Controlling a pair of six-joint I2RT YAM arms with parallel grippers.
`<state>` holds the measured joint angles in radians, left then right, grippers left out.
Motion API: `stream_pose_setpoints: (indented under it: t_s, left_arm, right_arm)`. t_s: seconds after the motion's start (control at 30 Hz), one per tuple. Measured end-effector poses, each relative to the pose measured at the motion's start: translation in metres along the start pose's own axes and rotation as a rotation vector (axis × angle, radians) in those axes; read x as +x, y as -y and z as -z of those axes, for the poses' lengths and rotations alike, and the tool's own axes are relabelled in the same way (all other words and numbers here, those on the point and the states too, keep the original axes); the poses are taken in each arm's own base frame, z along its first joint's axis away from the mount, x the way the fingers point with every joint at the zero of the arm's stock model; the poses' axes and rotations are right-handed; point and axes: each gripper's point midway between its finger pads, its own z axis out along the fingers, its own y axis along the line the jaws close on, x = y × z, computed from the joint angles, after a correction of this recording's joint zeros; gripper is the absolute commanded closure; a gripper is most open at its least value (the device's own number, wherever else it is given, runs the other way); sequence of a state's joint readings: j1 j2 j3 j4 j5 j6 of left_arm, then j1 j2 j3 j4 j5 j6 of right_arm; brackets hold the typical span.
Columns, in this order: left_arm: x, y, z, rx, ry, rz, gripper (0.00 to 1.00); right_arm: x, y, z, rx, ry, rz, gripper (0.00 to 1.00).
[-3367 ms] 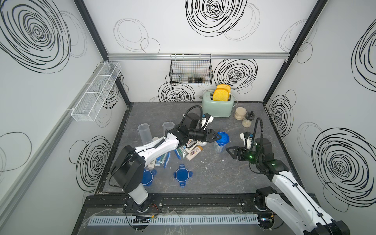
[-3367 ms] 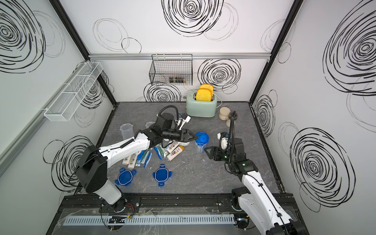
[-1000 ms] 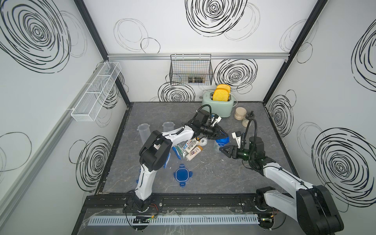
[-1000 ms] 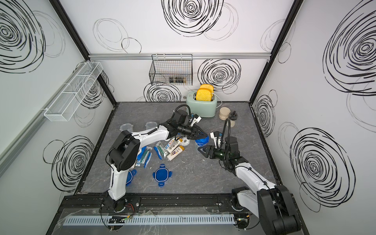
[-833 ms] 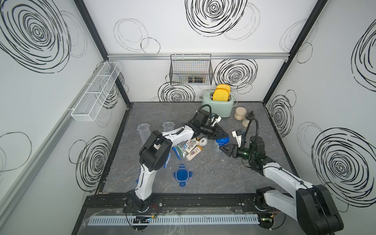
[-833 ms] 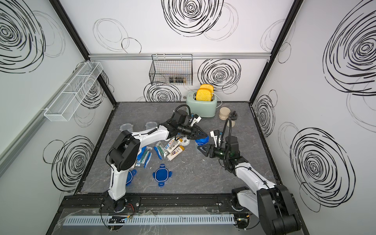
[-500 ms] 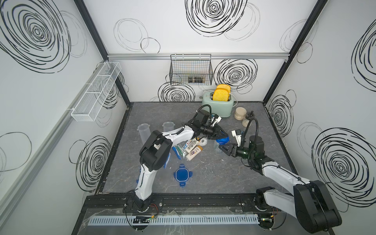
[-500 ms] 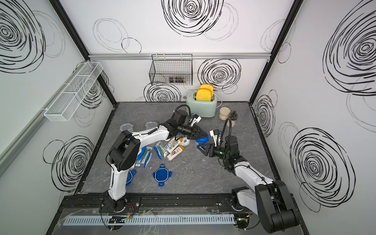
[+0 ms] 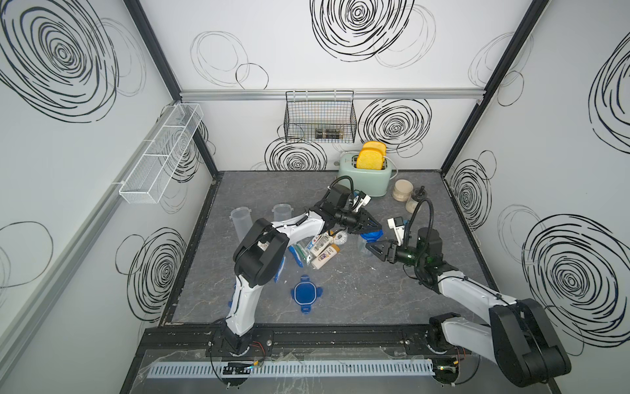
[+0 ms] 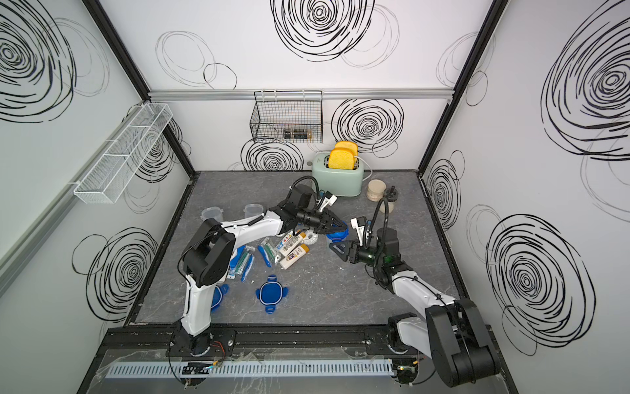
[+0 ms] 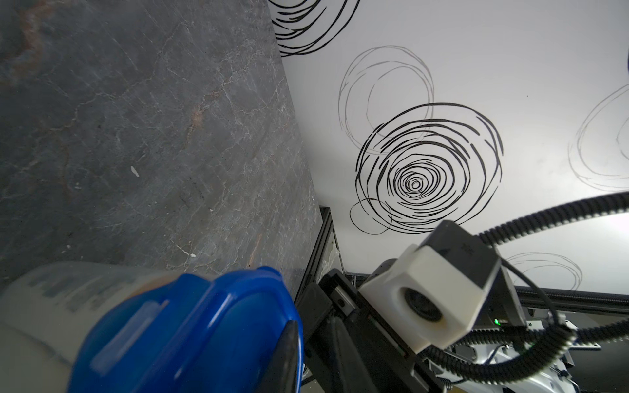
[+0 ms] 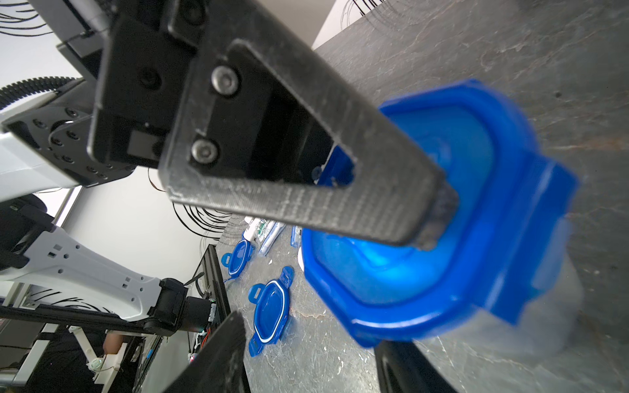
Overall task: Take out toiletry kits
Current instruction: Unfasten the latch on the container.
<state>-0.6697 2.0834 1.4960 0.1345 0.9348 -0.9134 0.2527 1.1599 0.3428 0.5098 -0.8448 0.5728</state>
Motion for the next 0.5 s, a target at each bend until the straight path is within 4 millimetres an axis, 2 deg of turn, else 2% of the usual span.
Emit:
stream_pose_setpoints:
  t_s: [0.5]
  left_arm:
    - [0.0008,0.0,-0.0007,-0.001,-0.002,-0.006,0.78]
  right_arm:
    - [0.0082,-0.0073,-0.003,-0.033,-0.019,0.013,0.41]
